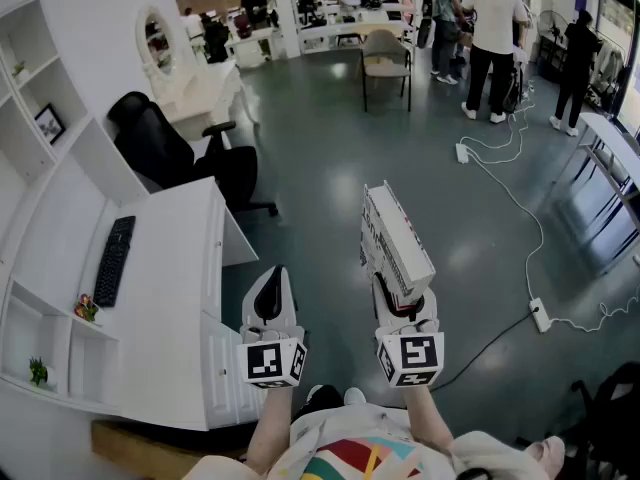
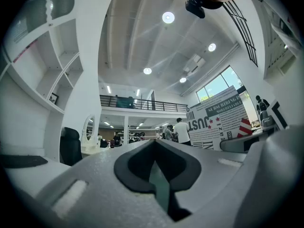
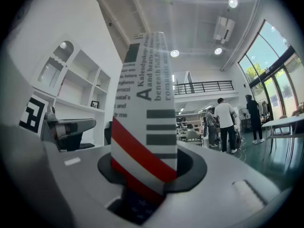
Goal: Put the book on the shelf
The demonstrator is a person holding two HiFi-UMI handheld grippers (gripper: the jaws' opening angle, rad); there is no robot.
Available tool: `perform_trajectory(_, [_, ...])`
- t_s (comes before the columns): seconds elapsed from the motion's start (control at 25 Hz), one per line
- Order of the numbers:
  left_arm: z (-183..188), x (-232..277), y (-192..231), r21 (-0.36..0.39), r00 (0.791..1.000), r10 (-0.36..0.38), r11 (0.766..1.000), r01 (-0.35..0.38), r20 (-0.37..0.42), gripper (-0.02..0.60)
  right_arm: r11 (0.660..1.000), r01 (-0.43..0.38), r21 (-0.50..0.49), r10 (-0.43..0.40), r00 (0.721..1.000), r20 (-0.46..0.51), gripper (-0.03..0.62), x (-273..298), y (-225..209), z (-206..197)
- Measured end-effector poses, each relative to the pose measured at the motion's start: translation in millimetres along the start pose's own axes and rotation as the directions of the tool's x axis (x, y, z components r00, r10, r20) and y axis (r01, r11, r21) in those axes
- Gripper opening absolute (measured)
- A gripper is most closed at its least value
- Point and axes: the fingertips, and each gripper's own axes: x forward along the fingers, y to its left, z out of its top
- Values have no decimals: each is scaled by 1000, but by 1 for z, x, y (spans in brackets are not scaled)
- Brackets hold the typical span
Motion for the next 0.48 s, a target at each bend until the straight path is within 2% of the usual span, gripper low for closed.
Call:
perform_trajectory(0.32, [3, 1, -2, -8, 1000, -1, 1000, 2, 7, 3, 1000, -21, 5, 21, 1000, 4, 156, 2, 2, 1])
perform_trajectory(0.48, [0, -2, 2, -10, 1000, -2, 1000, 2, 6, 3, 999, -14, 41, 13, 1000, 12, 156, 5, 4, -3])
